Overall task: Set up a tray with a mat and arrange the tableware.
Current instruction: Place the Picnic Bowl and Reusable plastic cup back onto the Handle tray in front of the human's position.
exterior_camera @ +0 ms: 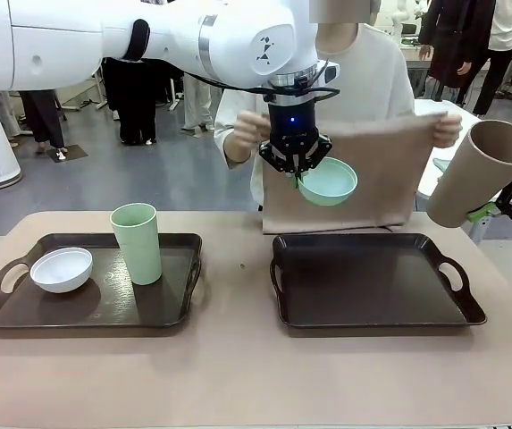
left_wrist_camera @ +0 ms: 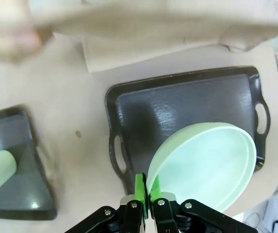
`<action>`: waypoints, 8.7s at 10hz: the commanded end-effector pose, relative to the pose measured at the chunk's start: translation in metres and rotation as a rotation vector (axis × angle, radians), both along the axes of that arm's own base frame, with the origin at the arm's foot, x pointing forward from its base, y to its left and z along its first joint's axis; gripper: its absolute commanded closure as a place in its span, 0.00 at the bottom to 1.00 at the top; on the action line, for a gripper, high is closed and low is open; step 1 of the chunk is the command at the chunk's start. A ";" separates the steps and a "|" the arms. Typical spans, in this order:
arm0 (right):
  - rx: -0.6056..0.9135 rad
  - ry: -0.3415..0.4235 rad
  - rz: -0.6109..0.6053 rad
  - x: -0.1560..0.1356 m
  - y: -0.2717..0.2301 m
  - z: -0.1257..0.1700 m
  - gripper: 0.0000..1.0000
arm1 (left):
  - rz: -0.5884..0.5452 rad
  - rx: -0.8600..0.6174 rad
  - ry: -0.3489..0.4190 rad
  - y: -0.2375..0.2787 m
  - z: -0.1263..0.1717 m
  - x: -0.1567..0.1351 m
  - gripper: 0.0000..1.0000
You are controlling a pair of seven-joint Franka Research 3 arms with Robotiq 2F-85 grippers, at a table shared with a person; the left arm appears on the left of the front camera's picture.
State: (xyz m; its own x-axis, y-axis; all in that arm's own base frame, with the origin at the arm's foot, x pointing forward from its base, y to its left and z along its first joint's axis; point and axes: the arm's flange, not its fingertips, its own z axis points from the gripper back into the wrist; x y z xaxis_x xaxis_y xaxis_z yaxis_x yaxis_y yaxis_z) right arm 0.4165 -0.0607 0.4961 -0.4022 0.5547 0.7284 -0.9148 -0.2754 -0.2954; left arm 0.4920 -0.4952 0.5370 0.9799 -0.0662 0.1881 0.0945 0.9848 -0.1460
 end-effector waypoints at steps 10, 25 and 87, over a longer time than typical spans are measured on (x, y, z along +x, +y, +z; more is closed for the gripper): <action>0.002 -0.004 -0.004 0.003 0.001 0.002 0.79 | -0.009 -0.008 0.004 0.002 0.005 0.001 1.00; 0.002 -0.004 -0.004 0.003 0.001 0.002 0.79 | -0.009 -0.008 0.004 0.002 0.005 0.001 1.00; -0.663 0.599 -1.163 0.014 0.164 0.073 0.00 | 0.106 0.113 -0.005 0.069 0.016 -0.035 0.07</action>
